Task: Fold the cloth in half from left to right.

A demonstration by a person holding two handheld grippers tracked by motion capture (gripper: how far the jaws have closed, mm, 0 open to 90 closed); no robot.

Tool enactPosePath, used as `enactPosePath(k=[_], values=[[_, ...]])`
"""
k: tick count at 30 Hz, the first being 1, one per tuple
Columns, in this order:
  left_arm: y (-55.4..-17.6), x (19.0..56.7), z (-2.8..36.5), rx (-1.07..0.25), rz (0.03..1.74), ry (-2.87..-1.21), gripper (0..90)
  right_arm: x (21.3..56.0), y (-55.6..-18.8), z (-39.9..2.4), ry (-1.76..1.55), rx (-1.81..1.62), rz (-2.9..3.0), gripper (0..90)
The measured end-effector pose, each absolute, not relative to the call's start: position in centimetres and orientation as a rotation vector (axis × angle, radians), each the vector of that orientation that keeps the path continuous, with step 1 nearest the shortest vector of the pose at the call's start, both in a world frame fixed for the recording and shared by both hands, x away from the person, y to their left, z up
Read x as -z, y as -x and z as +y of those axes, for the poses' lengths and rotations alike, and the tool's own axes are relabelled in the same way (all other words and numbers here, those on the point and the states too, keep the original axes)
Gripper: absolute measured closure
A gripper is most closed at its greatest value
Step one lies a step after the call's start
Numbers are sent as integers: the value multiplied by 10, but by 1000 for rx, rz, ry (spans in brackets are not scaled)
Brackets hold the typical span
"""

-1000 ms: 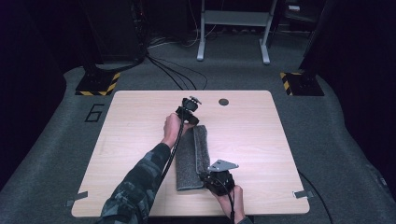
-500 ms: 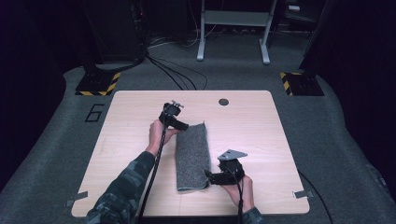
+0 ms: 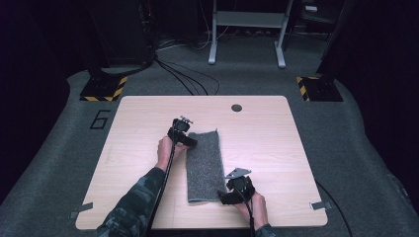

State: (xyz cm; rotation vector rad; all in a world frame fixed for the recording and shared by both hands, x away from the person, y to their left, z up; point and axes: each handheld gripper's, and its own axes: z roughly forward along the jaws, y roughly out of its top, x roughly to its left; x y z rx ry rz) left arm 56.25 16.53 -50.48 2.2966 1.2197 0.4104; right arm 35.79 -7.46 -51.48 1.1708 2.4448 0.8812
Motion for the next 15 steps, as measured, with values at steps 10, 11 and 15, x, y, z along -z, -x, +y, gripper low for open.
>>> enactPosePath(k=[10,11,15], values=[[-550,506,153,-387,1143,-2308,207,515,-334,-84,-1165,-903,2455,232],[-550,506,154,-380,1138,-2300,202,514,-335,-86,-1170,-915,2459,227],[-547,498,161,-351,1138,-2236,183,499,-351,-95,-1180,-990,2449,209]])
